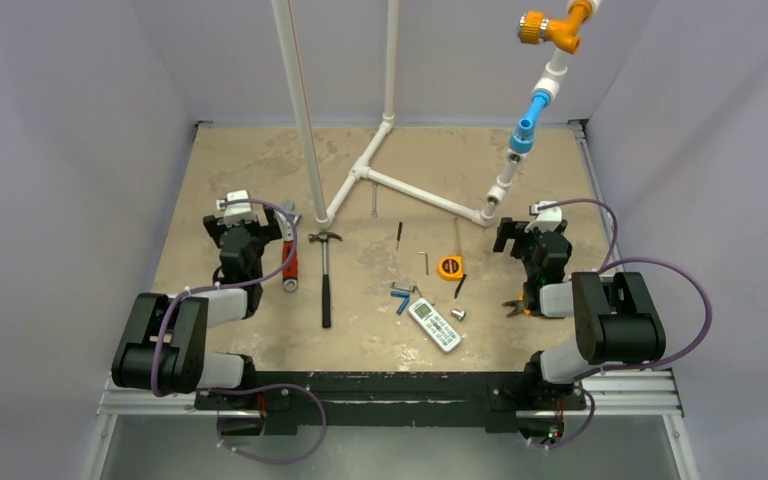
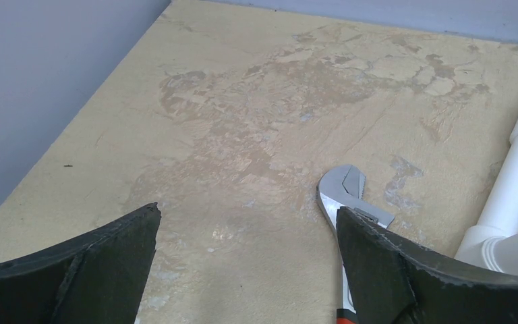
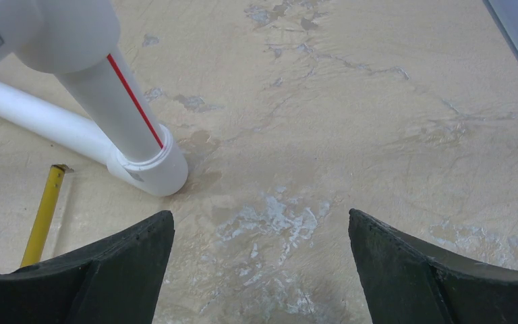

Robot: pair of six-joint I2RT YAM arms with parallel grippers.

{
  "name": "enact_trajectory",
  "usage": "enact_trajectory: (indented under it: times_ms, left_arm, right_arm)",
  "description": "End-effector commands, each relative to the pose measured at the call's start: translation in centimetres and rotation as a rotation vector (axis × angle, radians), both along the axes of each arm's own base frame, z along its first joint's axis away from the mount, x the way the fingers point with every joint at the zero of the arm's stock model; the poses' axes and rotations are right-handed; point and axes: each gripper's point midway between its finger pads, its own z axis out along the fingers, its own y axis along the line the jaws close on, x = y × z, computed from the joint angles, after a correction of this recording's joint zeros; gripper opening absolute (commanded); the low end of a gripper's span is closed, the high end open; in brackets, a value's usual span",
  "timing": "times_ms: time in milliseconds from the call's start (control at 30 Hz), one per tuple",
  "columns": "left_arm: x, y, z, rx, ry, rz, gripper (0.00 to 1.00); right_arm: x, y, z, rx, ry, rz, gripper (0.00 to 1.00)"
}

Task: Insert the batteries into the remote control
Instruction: Pick up the remote control from the center of the board.

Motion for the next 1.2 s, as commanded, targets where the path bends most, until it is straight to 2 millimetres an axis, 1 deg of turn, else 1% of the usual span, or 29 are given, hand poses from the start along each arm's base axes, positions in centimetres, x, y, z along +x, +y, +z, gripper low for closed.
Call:
enact_trajectory:
  times_ms: [0, 200, 267, 300, 333, 400, 467, 500, 533, 600, 633, 700, 733, 800, 833, 867, 933, 967, 1067, 1133, 1167]
  left_arm:
    - [0.1, 0.2, 0.5, 0.019, -0.016, -0.005, 1.0]
    - [0.2, 0.1, 0.5, 0.017, -0.012, -0.008, 1.0]
    - [0.0, 0.4, 0.6, 0.019, -0.021, 0.007, 1.0]
    - [-0.3, 0.4, 0.8, 0.031, -0.032, 0.012, 1.0]
    - [-0.6, 0.3, 1.1, 0.039, -0.044, 0.01, 1.0]
    - [-1.4, -0.5, 2.7, 0.066, -0.078, 0.013, 1.0]
    - [-2.7, -0.5, 4.3, 0.109, -0.09, 0.078, 1.0]
    - [-3.3, -0.5, 5.1, 0.104, -0.1, 0.107, 1.0]
    - [-3.8, -0.5, 5.9, 0.062, -0.124, 0.137, 1.0]
    - [-4.7, -1.2, 5.9, -0.016, -0.088, 0.129, 1.0]
    - [-5.2, -1.5, 6.3, -0.079, -0.075, 0.127, 1.0]
    - [-6.6, -1.4, 6.8, -0.216, -0.024, 0.182, 1.0]
    - [-7.2, -1.4, 7.4, -0.262, -0.008, 0.194, 1.0]
    - [-8.5, -1.5, 7.5, -0.337, 0.038, 0.222, 1.0]
    - [-9.0, -1.6, 7.8, -0.39, 0.052, 0.238, 1.0]
    - [-9.5, -1.9, 7.5, -0.425, 0.079, 0.239, 1.0]
    - [-9.9, -3.0, 7.9, -0.477, 0.113, 0.193, 1.0]
    - [-10.2, -3.4, 8.0, -0.509, 0.128, 0.184, 1.0]
    - [-11.8, -3.7, 8.0, -0.582, 0.188, 0.212, 1.0]
    - [-12.5, -4.4, 8.4, -0.592, 0.221, 0.168, 1.0]
    - [-12.8, -4.9, 8.6, -0.6, 0.237, 0.142, 1.0]
  right_arm:
    - [0.8, -0.2, 1.4, 0.008, -0.05, -0.019, 0.99]
    - [0.8, -0.3, 1.3, 0.008, -0.041, -0.023, 0.99]
    - [0.7, -0.3, 1.4, 0.008, -0.049, -0.025, 0.99]
    - [0.6, -0.6, 1.7, 0.012, -0.06, -0.047, 0.99]
    - [0.5, -1.2, 2.0, 0.022, -0.068, -0.086, 0.99]
    - [0.4, -1.9, 2.9, 0.029, -0.065, -0.138, 0.99]
    - [0.2, -2.0, 3.7, 0.042, -0.01, -0.151, 0.99]
    - [0.1, -1.8, 4.1, 0.055, 0.018, -0.147, 0.99]
    - [0.0, -1.7, 4.6, 0.075, 0.029, -0.152, 0.99]
    - [-0.8, -1.5, 5.8, 0.129, 0.029, -0.169, 0.99]
    - [-1.2, -1.5, 6.2, 0.156, 0.03, -0.184, 0.99]
    - [-2.2, -1.2, 7.0, 0.203, 0.048, -0.199, 0.99]
    - [-2.7, -1.2, 7.2, 0.216, 0.061, -0.206, 0.99]
    - [-3.7, -1.1, 7.7, 0.271, 0.085, -0.24, 0.99]
    - [-4.1, -0.6, 8.1, 0.301, 0.09, -0.225, 0.99]
    - [-4.5, -0.2, 8.5, 0.336, 0.091, -0.22, 0.99]
    - [-5.3, 0.1, 9.6, 0.392, 0.076, -0.231, 0.99]
    - [-5.6, 0.5, 10.4, 0.405, 0.059, -0.207, 0.99]
    - [-6.8, 2.1, 11.6, 0.438, 0.043, -0.119, 0.99]
    - [-7.4, 2.9, 12.0, 0.452, 0.051, -0.075, 0.99]
    - [-7.7, 3.2, 11.9, 0.455, 0.069, -0.063, 0.99]
